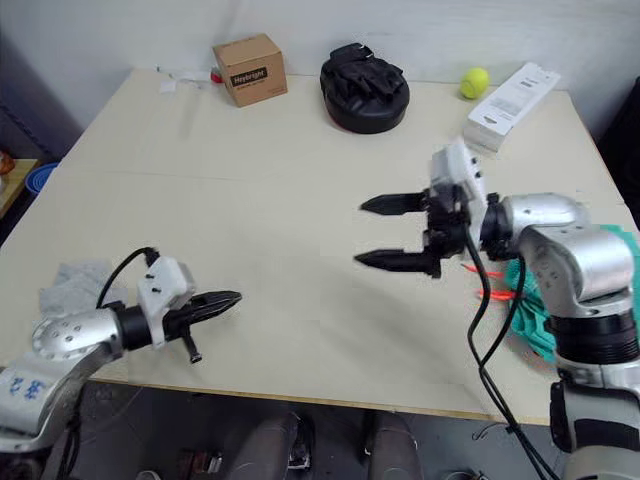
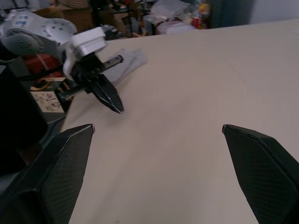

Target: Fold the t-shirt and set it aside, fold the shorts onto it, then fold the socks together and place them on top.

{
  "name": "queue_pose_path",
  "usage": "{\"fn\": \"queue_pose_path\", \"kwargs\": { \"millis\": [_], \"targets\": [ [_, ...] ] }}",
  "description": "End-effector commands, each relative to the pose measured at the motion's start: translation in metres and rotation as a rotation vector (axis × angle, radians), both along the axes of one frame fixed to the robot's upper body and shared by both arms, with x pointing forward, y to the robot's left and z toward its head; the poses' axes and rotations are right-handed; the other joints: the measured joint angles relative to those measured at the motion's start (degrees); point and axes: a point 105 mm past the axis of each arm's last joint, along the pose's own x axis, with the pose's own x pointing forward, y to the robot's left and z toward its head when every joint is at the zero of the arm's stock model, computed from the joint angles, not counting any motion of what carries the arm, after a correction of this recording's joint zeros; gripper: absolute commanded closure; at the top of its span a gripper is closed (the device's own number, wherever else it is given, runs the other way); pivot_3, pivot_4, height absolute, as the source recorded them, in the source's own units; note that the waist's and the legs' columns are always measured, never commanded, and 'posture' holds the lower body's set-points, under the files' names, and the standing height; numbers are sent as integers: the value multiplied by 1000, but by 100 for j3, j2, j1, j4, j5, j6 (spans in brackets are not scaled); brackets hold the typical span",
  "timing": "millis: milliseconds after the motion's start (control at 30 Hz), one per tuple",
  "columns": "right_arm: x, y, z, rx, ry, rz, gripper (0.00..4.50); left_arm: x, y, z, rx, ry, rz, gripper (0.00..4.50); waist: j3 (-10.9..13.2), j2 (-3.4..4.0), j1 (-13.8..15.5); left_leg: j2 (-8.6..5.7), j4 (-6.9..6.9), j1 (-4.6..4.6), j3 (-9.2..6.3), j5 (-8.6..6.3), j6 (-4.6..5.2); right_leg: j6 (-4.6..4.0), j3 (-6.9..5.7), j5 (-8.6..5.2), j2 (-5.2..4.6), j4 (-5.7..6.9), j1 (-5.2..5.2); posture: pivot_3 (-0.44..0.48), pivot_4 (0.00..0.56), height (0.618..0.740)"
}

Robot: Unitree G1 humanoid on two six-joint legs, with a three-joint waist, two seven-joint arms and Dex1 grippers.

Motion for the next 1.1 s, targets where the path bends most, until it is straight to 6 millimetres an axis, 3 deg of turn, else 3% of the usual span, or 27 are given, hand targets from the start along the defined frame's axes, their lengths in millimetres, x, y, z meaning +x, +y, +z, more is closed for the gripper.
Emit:
{"fn": "queue_pose_path", "kwargs": {
  "millis": [33,67,167,367,467,567,767,933,1100],
  "targets": [
    [-16,13,-4,2,-21,125,32,-18,20,10,32,-54,143,4500,-4,-10,-18,0,2,0,2,-4,-1,1,1,1,0,-2,-1,0,150,740],
    [-17,15,-7,-2,-18,145,32,-25,27,8,31,-45,192,4500,-4,-13,-34,0,1,1,1,-6,-1,1,1,0,0,-3,0,0,150,740],
    [-15,21,-14,-9,-20,165,0,-47,46,2,46,-23,314,3926,-3,-14,-32,2,1,3,3,-9,-5,-1,1,-1,3,-4,-3,0,150,740],
    [-15,27,-20,-19,-16,190,0,-75,87,-7,44,14,535,2035,-4,-17,8,5,1,9,-1,-26,-17,-10,1,-5,1,-17,-4,0,150,740],
    [-15,30,-21,-19,-14,193,0,-78,110,-9,-23,24,638,1073,-4,-17,0,5,4,8,-1,-43,-31,-11,2,-5,-2,-18,-5,0,150,740],
    [-14,30,-21,-21,-19,186,0,-77,131,-12,55,13,683,134,-5,-18,-14,7,3,8,0,-45,-29,-14,1,-7,-1,-16,-8,0,150,740],
    [-16,28,-22,-26,-18,164,0,-77,158,-15,103,56,719,18,-6,-21,-23,7,1,7,6,-53,-26,-15,2,-7,-1,-22,-11,0,150,740],
    [-16,26,-22,-18,-18,135,0,-62,157,-21,69,113,682,18,-7,-21,-14,8,1,7,6,-58,-34,-15,4,-7,-2,-20,-14,0,150,740],
    [-18,27,-21,-5,-14,118,0,-49,166,-43,110,201,676,18,-7,-20,-22,7,-3,8,10,-58,-39,-15,5,-7,-2,-16,-16,0,150,740]
  ]
}}
